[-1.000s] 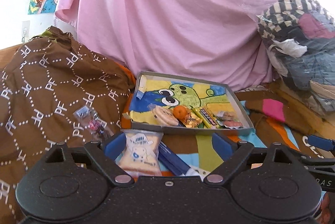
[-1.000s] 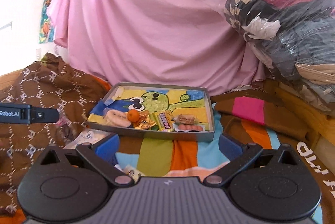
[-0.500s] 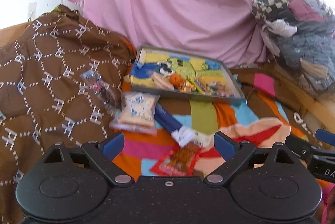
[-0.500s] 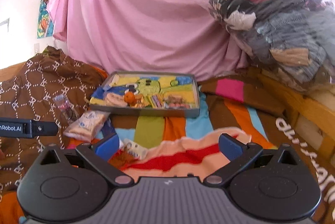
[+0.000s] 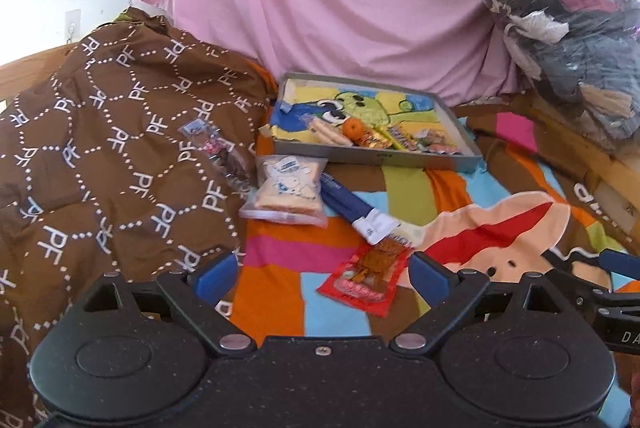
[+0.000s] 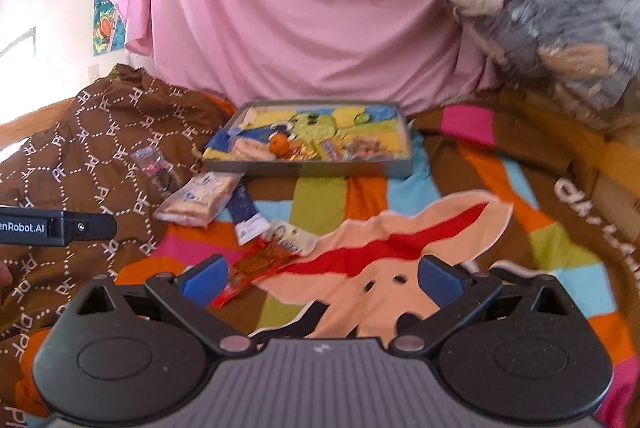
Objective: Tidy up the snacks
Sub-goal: 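Withdraw both grippers from the tray back toward the remaining snacks, then grasp the red dried-tofu pack with the right gripper while the left grasps the TOAST bag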
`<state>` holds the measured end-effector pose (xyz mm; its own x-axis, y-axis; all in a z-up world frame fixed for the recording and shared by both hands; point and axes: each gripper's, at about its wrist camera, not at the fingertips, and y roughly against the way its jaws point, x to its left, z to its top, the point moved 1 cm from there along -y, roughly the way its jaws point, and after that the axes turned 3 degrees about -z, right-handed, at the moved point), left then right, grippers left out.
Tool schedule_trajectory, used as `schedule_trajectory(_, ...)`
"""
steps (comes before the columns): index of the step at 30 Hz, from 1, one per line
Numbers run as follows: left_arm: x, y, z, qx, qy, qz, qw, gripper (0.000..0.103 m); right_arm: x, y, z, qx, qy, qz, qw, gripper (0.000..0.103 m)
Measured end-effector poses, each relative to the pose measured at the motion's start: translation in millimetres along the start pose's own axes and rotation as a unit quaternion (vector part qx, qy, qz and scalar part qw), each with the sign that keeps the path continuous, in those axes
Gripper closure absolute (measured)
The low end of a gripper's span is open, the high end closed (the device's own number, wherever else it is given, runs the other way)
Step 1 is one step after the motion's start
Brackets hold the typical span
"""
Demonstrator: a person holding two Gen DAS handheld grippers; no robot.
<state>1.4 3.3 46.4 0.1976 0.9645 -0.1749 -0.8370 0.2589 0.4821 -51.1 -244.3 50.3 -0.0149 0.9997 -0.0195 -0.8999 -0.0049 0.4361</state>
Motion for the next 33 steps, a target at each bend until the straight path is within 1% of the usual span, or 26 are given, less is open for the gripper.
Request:
schedule_trajectory(7, 20, -14, -14, 0.03, 0.001, 0.013, 0.9995, 0.01, 17, -18, -15, 0.025, 0.021, 0.029, 0.999, 0.0)
schedule_trajectory(12, 36, -28, -16, 0.058, 0.006, 0.025, 0.998, 0.01, 28, -38, -25, 0.062, 0.022, 0.044, 0.997, 0.0)
schedule_trajectory(15, 40, -36, -13, 0.074, -0.005, 0.026, 0.9969, 0.01, 33, -49, -28, 0.077, 0.025, 0.049, 0.996, 0.0)
schedule_trajectory(19, 39, -44, -11, 0.086, -0.024, 0.023, 0.9957, 0.01, 39, -62, -26, 0.091, 0.026, 0.059, 0.994, 0.0)
schedule_trajectory(23, 38, -51, -9, 0.091, -0.03, 0.018, 0.9953, 0.01, 41, -73, -24, 0.094, 0.034, 0.058, 0.993, 0.0)
schedule_trajectory(26, 39, -57, -7, 0.098, -0.033, 0.017, 0.9945, 0.01, 41, -82, -22, 0.106, 0.028, 0.057, 0.992, 0.0)
schedule_trajectory(33, 40, -71, 9, 0.124, -0.064, 0.018, 0.9901, 0.01, 50, -105, -13, 0.115, 0.048, 0.049, 0.991, 0.0)
